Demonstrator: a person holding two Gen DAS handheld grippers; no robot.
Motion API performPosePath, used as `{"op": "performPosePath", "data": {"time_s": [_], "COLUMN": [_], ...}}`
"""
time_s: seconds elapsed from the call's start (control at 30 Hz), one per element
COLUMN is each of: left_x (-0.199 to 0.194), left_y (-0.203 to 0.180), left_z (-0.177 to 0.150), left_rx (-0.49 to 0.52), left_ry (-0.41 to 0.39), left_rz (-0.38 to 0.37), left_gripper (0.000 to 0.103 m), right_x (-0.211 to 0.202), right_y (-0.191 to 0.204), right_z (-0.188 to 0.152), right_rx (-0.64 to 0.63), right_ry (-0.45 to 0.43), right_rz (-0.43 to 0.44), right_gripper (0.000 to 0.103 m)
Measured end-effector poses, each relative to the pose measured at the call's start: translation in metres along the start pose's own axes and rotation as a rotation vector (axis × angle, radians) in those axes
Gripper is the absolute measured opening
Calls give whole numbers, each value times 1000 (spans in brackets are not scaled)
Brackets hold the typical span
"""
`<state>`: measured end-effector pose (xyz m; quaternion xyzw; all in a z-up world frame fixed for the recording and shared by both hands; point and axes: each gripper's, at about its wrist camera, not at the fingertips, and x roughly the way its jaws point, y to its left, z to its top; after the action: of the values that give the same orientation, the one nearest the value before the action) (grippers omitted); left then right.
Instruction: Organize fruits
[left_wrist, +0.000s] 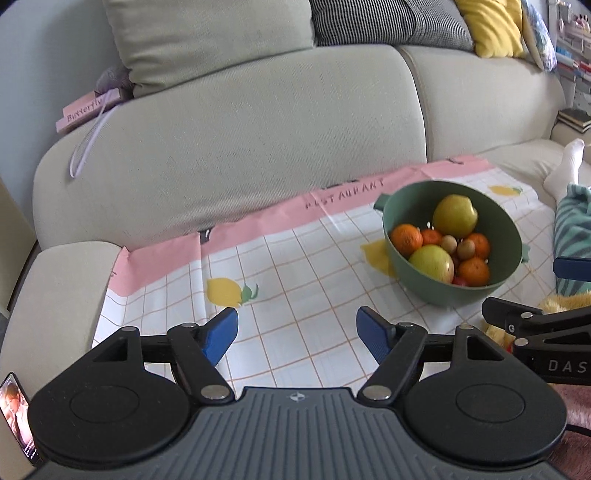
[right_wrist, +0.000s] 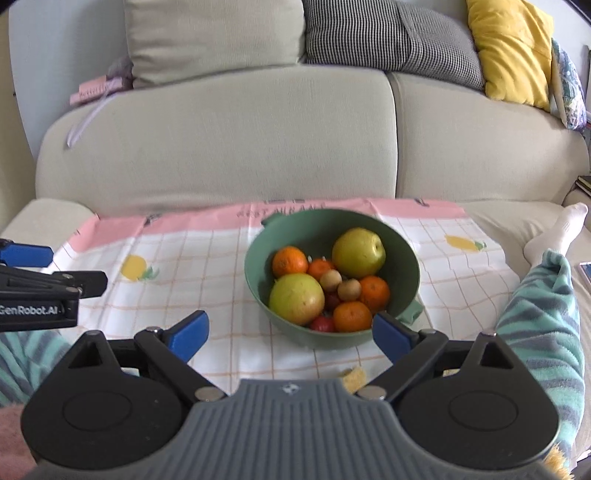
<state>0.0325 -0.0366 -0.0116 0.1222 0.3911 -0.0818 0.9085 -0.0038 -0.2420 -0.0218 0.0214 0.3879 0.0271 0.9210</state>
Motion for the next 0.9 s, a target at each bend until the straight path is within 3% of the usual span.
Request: {"op": "performPosePath", "data": {"time_s": [0.33,0.9], "left_x": [14,17], "left_y": [1,6], "left_z": [-7,-9], "left_rx": [3,-11], "left_ry": [52,68], "left_rz": [-4,-5], "left_gripper": [86,86], "right_x": [19,23], "right_y": [2,8], "right_z": [-5,-4], "right_rx": [-27,-53], "right_ry": [59,69], "right_rz": [-5,-5], "right_gripper": [92,92]}}
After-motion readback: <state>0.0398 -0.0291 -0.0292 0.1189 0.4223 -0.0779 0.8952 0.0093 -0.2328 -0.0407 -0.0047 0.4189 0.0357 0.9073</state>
